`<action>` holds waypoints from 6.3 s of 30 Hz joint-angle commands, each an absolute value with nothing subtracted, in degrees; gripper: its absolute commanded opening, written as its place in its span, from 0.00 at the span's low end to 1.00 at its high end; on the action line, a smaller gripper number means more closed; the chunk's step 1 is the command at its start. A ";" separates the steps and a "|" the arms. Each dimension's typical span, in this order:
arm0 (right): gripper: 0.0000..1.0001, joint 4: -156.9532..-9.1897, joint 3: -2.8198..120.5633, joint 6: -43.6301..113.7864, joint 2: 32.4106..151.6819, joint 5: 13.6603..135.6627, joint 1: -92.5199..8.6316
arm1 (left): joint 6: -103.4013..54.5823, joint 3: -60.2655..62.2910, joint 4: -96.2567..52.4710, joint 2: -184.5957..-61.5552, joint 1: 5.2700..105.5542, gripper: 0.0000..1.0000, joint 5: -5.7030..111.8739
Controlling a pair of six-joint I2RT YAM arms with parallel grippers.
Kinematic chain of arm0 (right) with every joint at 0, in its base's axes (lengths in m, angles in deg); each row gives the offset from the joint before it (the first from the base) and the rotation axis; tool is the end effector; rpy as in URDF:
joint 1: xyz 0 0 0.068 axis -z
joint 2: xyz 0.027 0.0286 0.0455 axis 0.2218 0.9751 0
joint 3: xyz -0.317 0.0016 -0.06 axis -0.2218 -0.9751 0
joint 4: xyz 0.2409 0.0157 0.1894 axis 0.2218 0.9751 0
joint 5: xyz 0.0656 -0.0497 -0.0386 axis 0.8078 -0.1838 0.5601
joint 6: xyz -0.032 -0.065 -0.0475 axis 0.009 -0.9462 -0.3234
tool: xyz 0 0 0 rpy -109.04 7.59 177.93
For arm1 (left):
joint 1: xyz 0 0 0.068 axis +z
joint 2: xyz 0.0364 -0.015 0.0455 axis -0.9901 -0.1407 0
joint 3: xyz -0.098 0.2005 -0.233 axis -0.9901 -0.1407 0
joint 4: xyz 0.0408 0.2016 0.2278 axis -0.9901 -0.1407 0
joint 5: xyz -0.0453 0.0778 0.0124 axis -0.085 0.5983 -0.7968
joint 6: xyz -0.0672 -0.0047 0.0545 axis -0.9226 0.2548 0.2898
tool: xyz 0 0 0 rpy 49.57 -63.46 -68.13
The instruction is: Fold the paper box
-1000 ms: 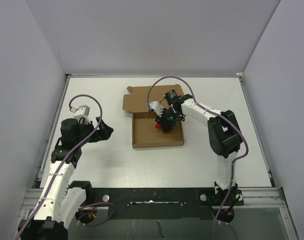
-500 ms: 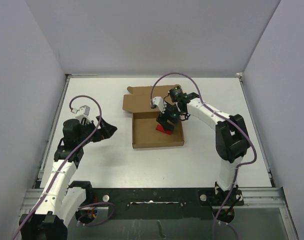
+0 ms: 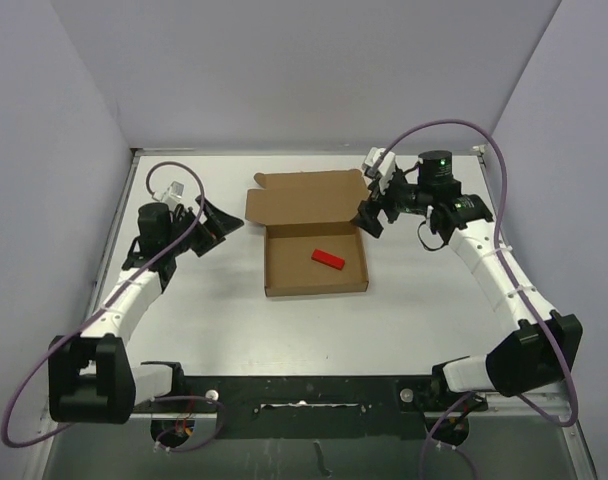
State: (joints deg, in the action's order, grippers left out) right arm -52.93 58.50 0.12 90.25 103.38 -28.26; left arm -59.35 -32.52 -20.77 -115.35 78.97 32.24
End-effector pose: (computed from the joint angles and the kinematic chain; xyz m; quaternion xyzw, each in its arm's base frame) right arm 0.3438 0.1421 0.3852 -0.4468 0.7279 0.2260 0.4684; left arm 0.3101 -0.0532 0.2539 -0.1805 0.8110 -0.4085 0.3780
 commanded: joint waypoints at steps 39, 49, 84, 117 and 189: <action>0.99 -64.36 40.28 13.99 98.10 134.34 -2.75 | -62.04 23.04 -26.65 -182.15 79.27 0.49 17.49; 0.99 -63.57 40.45 13.11 98.64 134.40 -2.72 | -63.63 21.53 -21.22 -181.39 79.70 0.22 17.01; 0.99 -41.70 60.28 4.61 107.37 132.49 -5.65 | -33.17 -34.28 19.25 -126.00 70.46 0.00 30.78; 0.00 -46.45 66.49 11.20 104.65 122.61 -15.12 | -36.47 -40.13 13.47 -114.71 70.76 0.39 32.89; 0.00 -60.46 77.10 31.75 109.61 72.99 -31.23 | -29.22 -7.53 -4.95 -133.71 47.99 0.00 76.19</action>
State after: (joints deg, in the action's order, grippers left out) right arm -54.74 77.50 26.15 111.08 77.19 -28.00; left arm -30.85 -12.55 -9.12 -131.85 52.50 70.32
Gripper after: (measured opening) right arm 0.037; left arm 0.015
